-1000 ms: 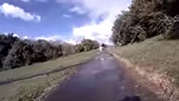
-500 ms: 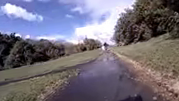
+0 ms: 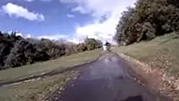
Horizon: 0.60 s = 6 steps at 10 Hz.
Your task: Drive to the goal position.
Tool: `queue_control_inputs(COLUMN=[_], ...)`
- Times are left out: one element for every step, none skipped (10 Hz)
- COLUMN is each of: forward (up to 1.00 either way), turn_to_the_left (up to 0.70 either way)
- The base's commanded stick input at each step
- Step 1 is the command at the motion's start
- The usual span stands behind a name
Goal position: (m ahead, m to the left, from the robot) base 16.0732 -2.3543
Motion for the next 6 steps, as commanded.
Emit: queue_control_inputs(forward=[0.7, 0.7, 0.7, 0.7, 0.7, 0.7], turn_to_the_left=[0.01, 0.01, 0.01, 0.01, 0.01, 0.01])
